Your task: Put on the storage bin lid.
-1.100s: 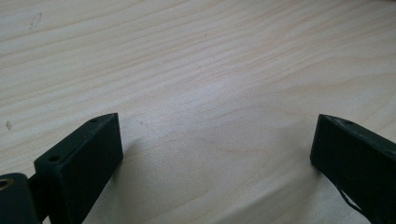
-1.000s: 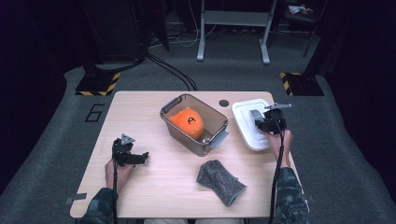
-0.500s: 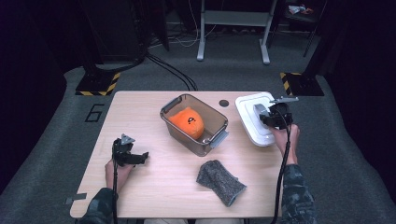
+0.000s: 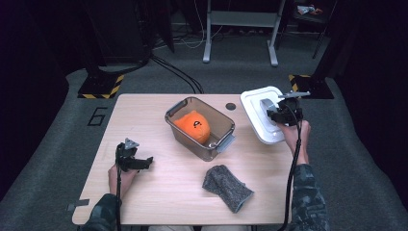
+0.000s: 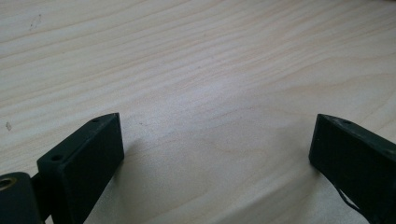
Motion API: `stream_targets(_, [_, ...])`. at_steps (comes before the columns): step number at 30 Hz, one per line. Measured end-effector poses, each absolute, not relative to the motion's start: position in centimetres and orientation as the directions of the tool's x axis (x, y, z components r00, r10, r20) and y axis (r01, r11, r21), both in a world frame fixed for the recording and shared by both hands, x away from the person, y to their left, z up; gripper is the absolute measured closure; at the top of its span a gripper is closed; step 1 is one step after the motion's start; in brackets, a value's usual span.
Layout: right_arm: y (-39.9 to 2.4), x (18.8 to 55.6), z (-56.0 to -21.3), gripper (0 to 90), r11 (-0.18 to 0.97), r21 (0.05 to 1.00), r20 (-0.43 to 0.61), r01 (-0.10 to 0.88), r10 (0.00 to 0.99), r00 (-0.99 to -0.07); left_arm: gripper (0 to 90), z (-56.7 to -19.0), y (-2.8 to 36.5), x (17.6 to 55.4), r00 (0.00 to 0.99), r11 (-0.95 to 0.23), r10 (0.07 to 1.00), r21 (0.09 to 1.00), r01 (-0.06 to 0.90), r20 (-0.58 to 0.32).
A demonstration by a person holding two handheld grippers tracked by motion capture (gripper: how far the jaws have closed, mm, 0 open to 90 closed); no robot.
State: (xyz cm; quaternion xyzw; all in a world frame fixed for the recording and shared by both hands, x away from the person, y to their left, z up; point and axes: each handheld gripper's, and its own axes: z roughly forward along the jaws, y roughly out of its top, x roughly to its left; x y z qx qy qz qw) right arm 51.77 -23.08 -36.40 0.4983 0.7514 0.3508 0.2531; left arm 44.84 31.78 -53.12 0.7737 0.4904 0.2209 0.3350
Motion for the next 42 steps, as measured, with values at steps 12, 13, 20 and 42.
stream_targets(12, [-21.2,51.3,-34.0,66.7,0.299,0.794,-0.055,0.529,0.902,-0.427,2.7,-53.1,31.7,44.8,0.419,-0.293,0.908,0.735,0.611,0.014])
stream_targets(13, [-21.0,51.2,-33.8,66.7,0.298,0.797,-0.054,0.525,0.902,-0.429,2.7,-53.1,31.8,44.8,0.421,-0.296,0.907,0.734,0.611,0.016])
stream_targets(20, [-19.3,50.9,-32.9,66.7,0.329,0.801,-0.070,0.501,0.882,-0.466,2.6,-53.1,31.7,44.8,0.419,-0.293,0.908,0.737,0.609,0.015])
stream_targets(42, [-13.0,50.5,-31.7,66.7,0.400,0.805,-0.080,0.438,0.805,-0.588,2.7,-53.1,31.8,44.8,0.424,-0.301,0.906,0.734,0.609,0.020])
